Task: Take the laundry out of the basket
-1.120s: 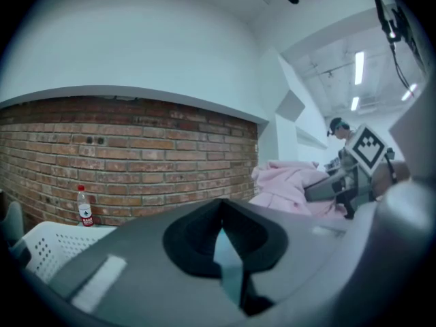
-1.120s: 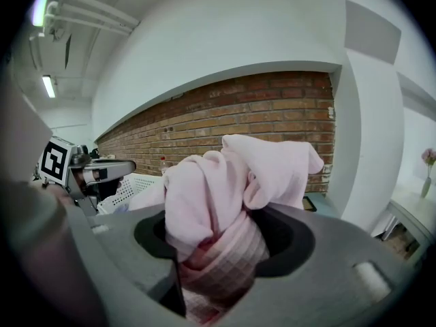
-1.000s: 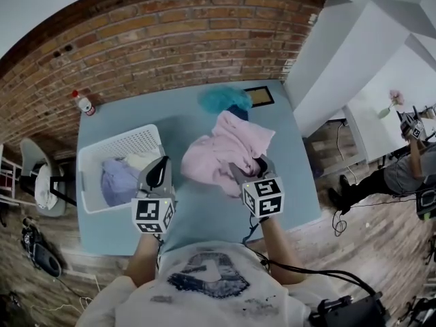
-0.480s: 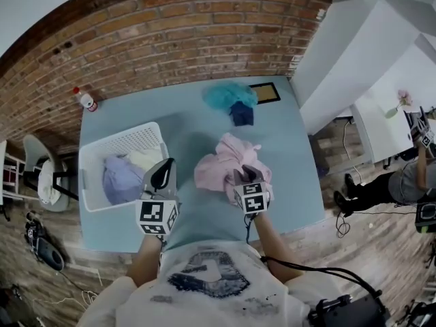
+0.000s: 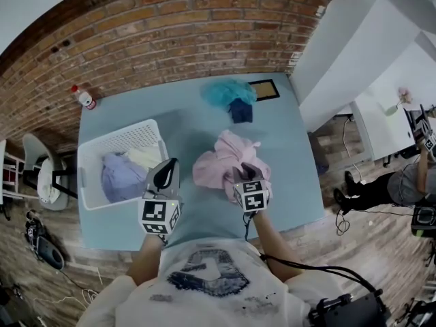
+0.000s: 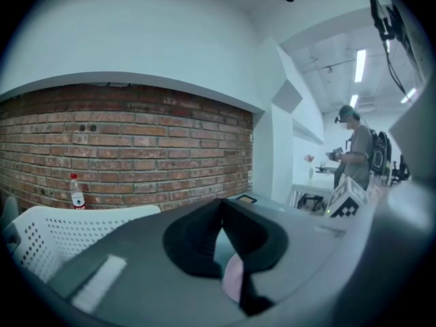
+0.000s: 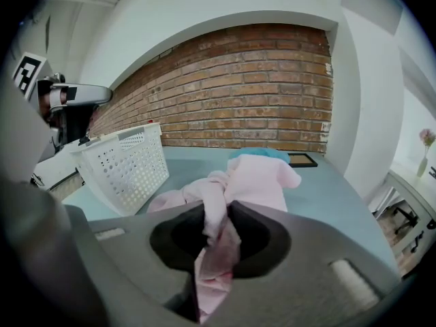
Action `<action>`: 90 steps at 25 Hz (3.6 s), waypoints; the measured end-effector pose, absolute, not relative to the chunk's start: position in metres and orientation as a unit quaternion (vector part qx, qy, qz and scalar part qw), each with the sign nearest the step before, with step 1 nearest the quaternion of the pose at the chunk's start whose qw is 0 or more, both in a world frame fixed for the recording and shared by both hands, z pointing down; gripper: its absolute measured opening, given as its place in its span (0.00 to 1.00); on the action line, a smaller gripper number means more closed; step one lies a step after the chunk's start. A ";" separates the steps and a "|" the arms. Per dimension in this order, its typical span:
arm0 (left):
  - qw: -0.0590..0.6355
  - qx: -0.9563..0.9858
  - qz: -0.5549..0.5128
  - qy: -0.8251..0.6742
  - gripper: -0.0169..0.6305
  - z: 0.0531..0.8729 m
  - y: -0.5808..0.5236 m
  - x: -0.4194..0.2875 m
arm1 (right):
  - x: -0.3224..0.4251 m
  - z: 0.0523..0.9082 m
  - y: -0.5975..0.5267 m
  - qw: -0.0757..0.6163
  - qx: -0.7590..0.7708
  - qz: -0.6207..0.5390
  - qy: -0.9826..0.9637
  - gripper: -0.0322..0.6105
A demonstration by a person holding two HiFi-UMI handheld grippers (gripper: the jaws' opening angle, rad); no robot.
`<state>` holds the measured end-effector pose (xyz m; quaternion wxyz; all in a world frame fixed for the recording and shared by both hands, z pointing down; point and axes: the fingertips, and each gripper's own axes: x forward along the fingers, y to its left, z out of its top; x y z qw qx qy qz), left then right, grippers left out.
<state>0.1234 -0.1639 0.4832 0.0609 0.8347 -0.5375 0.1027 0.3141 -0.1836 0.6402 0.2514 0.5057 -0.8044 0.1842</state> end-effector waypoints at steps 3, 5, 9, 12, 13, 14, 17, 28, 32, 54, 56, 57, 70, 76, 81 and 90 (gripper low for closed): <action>0.061 0.836 0.104 -0.536 0.01 0.485 -0.161 0.125 | 0.314 0.640 -0.183 0.249 0.508 0.186 -0.803 0.16; 0.062 0.836 0.105 -0.536 0.01 0.486 -0.160 0.125 | 0.315 0.640 -0.182 0.247 0.509 0.187 -0.803 0.16; 0.062 0.836 0.106 -0.535 0.01 0.486 -0.159 0.126 | 0.316 0.642 -0.182 0.244 0.509 0.195 -0.802 0.18; 0.061 0.836 0.106 -0.534 0.01 0.485 -0.158 0.127 | 0.317 0.643 -0.182 0.242 0.510 0.202 -0.800 0.20; 0.061 0.837 0.106 -0.534 0.01 0.485 -0.158 0.128 | 0.317 0.643 -0.183 0.243 0.509 0.203 -0.800 0.21; 0.061 0.837 0.106 -0.533 0.01 0.485 -0.158 0.129 | 0.317 0.643 -0.183 0.243 0.509 0.203 -0.800 0.21; 0.062 0.838 0.108 -0.531 0.01 0.486 -0.155 0.130 | 0.317 0.643 -0.181 0.243 0.509 0.203 -0.800 0.24; 0.065 0.836 0.111 -0.533 0.01 0.488 -0.155 0.130 | 0.318 0.641 -0.178 0.236 0.509 0.207 -0.802 0.30; 0.065 0.837 0.111 -0.532 0.01 0.488 -0.156 0.130 | 0.317 0.638 -0.178 0.234 0.508 0.207 -0.803 0.33; 0.061 0.845 0.105 -0.521 0.01 0.476 -0.132 0.111 | 0.293 0.547 -0.150 0.129 0.532 0.164 -0.820 0.39; 0.060 0.846 0.102 -0.520 0.01 0.473 -0.128 0.102 | 0.285 0.534 -0.145 0.115 0.537 0.154 -0.822 0.39; 0.060 0.846 0.101 -0.521 0.01 0.472 -0.126 0.098 | 0.282 0.526 -0.143 0.106 0.542 0.148 -0.820 0.34; 0.046 0.837 0.076 -0.539 0.01 0.447 -0.096 0.028 | 0.216 0.466 -0.113 0.080 0.555 0.097 -0.822 0.05; 0.047 0.833 0.069 -0.547 0.01 0.442 -0.085 0.003 | 0.188 0.455 -0.102 0.084 0.546 0.083 -0.829 0.05; 0.048 0.831 0.072 -0.550 0.01 0.444 -0.080 -0.006 | 0.177 0.452 -0.098 0.086 0.541 0.081 -0.833 0.05; 0.048 0.832 0.068 -0.548 0.01 0.442 -0.081 0.000 | 0.175 0.455 -0.102 0.086 0.523 0.091 -0.843 0.05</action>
